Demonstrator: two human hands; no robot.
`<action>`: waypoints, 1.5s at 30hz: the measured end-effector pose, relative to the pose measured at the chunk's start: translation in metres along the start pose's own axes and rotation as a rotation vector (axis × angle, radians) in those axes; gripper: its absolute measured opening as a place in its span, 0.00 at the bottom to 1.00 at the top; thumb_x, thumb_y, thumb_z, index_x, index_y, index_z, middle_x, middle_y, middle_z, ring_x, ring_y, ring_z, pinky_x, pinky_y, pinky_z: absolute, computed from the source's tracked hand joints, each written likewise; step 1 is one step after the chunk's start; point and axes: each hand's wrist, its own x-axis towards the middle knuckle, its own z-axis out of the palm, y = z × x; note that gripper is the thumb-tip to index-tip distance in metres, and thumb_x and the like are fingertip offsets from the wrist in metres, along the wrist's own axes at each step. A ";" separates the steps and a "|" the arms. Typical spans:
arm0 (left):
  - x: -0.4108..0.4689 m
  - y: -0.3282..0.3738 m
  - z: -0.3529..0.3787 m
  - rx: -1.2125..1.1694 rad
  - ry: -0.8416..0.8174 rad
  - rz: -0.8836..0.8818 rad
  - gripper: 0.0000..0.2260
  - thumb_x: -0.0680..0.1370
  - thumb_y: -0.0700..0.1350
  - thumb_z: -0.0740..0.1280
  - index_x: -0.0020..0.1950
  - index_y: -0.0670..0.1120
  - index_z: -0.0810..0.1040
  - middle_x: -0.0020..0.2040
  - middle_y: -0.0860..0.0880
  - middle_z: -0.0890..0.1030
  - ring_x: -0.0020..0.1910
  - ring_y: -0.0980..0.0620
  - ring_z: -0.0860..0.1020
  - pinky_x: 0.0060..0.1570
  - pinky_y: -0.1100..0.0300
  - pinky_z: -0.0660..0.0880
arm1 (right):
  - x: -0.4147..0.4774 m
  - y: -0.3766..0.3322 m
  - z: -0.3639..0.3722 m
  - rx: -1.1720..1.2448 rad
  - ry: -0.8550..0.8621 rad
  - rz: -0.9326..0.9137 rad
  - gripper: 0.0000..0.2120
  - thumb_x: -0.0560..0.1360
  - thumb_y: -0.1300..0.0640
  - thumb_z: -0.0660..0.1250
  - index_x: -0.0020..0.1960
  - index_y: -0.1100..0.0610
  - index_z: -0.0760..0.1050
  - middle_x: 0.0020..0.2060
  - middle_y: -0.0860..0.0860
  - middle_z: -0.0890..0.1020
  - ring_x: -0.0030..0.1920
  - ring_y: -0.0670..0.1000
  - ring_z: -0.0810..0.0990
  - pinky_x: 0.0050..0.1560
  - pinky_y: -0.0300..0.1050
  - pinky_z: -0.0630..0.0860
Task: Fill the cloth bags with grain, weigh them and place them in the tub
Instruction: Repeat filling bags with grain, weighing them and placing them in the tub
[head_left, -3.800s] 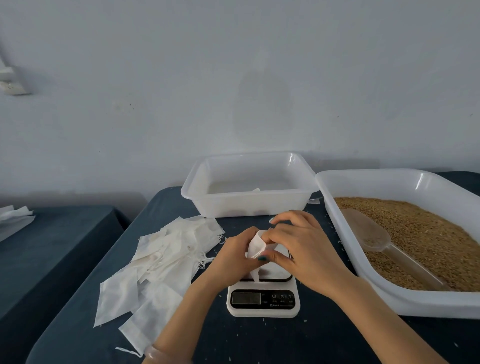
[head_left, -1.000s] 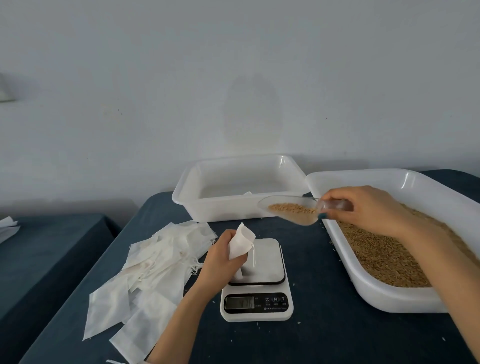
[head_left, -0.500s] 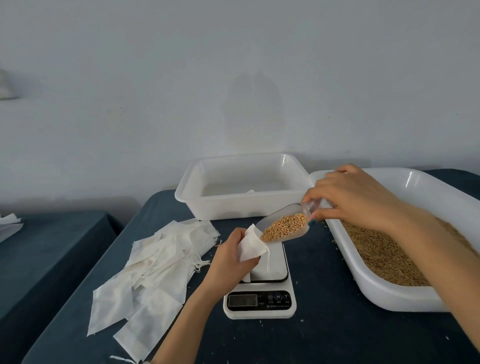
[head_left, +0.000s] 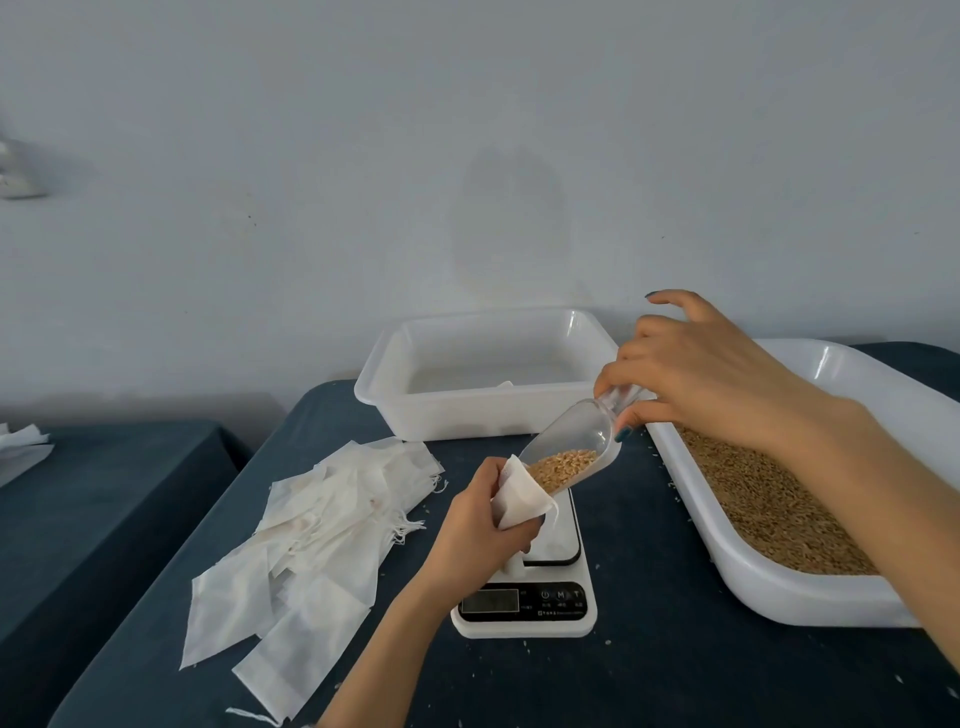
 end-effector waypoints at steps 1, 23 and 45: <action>0.000 0.000 0.000 -0.006 0.001 0.001 0.18 0.74 0.46 0.74 0.56 0.60 0.69 0.49 0.60 0.79 0.38 0.56 0.82 0.36 0.64 0.78 | -0.001 0.000 0.000 0.005 0.002 0.002 0.17 0.70 0.34 0.64 0.53 0.40 0.79 0.40 0.40 0.82 0.49 0.47 0.77 0.72 0.52 0.55; -0.002 0.010 -0.004 -0.140 0.061 0.032 0.10 0.79 0.44 0.68 0.55 0.53 0.70 0.37 0.59 0.79 0.33 0.59 0.77 0.32 0.65 0.74 | -0.045 0.007 0.062 0.944 -0.080 0.513 0.17 0.69 0.37 0.62 0.51 0.45 0.78 0.45 0.39 0.83 0.47 0.40 0.81 0.47 0.44 0.76; 0.014 0.021 -0.011 -0.131 0.124 -0.040 0.08 0.84 0.52 0.58 0.47 0.51 0.66 0.41 0.57 0.70 0.37 0.62 0.69 0.42 0.64 0.68 | -0.033 -0.042 0.049 0.561 -0.078 0.505 0.14 0.78 0.43 0.63 0.62 0.44 0.75 0.57 0.39 0.78 0.57 0.42 0.75 0.51 0.40 0.72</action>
